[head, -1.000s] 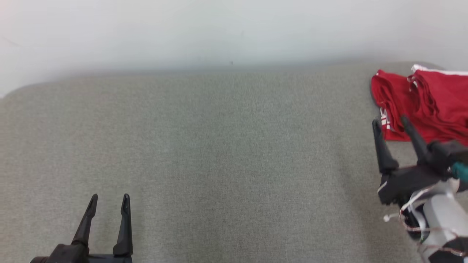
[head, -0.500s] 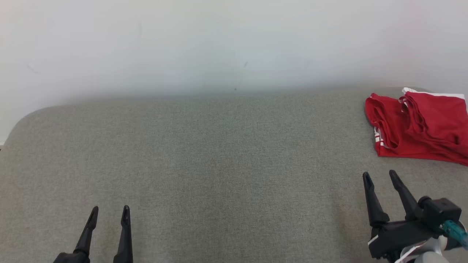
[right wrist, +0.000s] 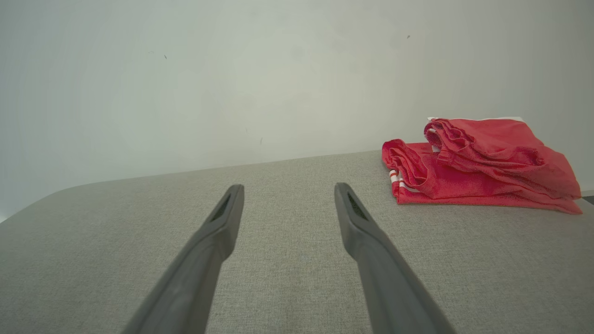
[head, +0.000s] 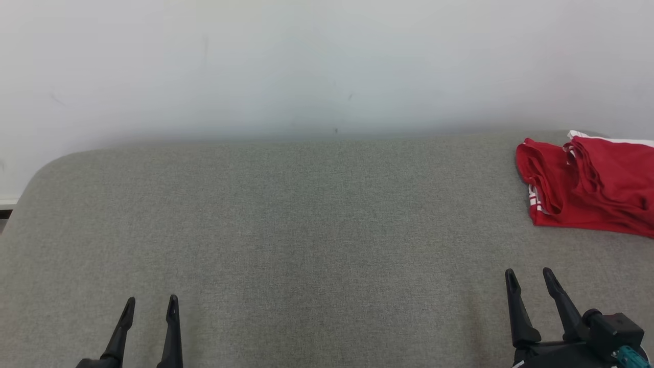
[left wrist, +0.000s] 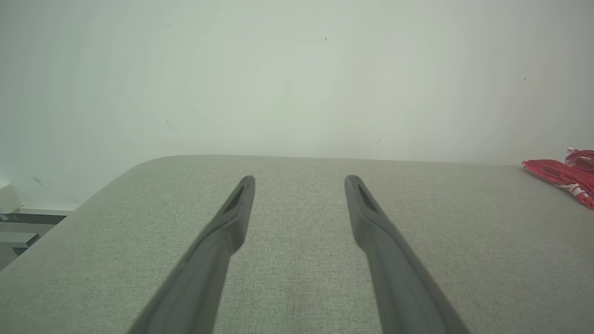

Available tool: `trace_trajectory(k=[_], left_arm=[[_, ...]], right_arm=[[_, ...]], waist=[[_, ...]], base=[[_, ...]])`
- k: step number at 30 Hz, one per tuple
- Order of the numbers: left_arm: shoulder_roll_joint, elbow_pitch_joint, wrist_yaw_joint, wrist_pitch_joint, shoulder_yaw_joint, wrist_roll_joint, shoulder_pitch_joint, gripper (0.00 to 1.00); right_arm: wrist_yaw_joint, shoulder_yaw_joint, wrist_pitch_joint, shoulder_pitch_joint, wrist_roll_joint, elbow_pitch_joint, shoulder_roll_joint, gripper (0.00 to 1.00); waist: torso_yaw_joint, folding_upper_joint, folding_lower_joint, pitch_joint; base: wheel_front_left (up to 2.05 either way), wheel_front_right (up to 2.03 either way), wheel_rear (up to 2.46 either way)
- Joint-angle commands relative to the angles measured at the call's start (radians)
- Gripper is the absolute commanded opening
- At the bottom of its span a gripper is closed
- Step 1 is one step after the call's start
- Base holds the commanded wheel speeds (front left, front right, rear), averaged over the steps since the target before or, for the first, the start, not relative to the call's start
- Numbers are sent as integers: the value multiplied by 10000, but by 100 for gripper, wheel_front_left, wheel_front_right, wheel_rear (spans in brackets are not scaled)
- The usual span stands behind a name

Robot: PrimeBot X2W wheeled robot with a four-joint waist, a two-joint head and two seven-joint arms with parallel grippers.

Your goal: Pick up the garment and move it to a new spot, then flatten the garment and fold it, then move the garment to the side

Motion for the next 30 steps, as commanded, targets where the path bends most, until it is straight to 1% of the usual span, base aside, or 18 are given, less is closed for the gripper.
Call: trace_trajectory(k=[1,9,19,30], left_arm=[[-27,38,23,-31,47,-67,75,100],[-124,170,23,-31,197,-64,111,100],[-183,166,23,-31,170,45,74,100],[-172,263,25,-31,147,209,114,100]], right_arm=[[-34,-58,11,150,-89,-85,89,100],[-34,-386,58,636,-425,-657,530,100],[-34,-559,316,939,-754,-1368,728,100],[-34,-526,481,984,-802,-1502,767,100]], waist=[[33,0,0,-28],[114,0,0,-107],[172,0,0,-118],[124,0,0,-154]], base=[[0,0,0],[0,0,0],[0,0,0],[0,0,0]])
